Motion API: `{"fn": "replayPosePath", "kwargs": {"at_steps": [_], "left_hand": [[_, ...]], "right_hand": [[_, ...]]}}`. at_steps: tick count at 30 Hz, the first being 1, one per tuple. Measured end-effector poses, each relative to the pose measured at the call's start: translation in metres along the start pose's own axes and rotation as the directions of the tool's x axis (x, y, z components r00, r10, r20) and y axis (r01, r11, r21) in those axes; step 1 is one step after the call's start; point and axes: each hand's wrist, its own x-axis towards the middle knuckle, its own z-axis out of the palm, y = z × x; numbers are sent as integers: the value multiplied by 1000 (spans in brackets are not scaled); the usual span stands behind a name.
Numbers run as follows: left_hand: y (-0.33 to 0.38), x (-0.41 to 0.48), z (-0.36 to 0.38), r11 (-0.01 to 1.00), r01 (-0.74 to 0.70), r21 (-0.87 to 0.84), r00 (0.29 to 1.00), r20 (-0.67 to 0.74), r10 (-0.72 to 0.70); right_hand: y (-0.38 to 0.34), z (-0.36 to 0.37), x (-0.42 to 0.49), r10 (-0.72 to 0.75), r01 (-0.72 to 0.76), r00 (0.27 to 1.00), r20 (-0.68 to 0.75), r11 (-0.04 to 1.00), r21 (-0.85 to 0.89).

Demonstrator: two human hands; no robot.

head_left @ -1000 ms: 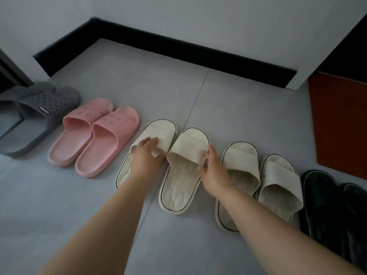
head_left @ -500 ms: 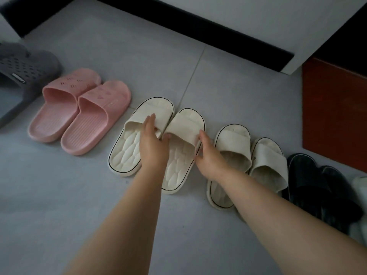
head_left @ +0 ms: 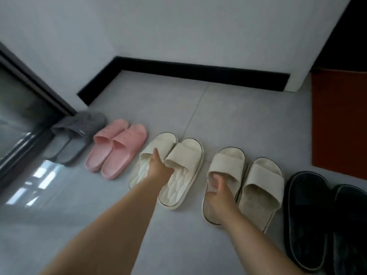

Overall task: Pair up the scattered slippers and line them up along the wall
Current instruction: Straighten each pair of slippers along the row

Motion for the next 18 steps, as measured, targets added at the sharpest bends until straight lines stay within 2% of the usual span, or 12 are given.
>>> {"fn": "replayPosePath", "kwargs": {"at_steps": [2, 4, 7, 11, 13, 16, 18], "left_hand": [[14, -20, -38, 985, 14, 169, 992, 124, -35], [22, -33, -80, 992, 10, 125, 994, 110, -23], [11, -32, -135, 998, -17, 66, 999, 33, 15], [-37, 26, -182, 999, 32, 15, 998, -60, -31], [-64, 67, -197, 1000, 27, -10, 996, -82, -27], [-101, 120, -212, 997, 55, -45, 998, -38, -57], [-118, 148, -218, 995, 81, -56, 995, 56, -78]], "right_hand": [[-13, -9, -20, 74, -72, 997, -24, 995, 67], [-22, -9, -40, 97, -95, 995, -9, 985, 143], [-40, 8, -46, 37, -50, 997, 67, 979, 196], [-73, 50, 2, -179, 173, 973, 147, 983, 57], [-84, 77, 19, -237, 242, 949, 208, 970, 1], [-85, 118, 29, -223, 265, 931, 290, 957, -114], [-87, 146, 39, -159, 234, 926, 344, 954, -189]]}}
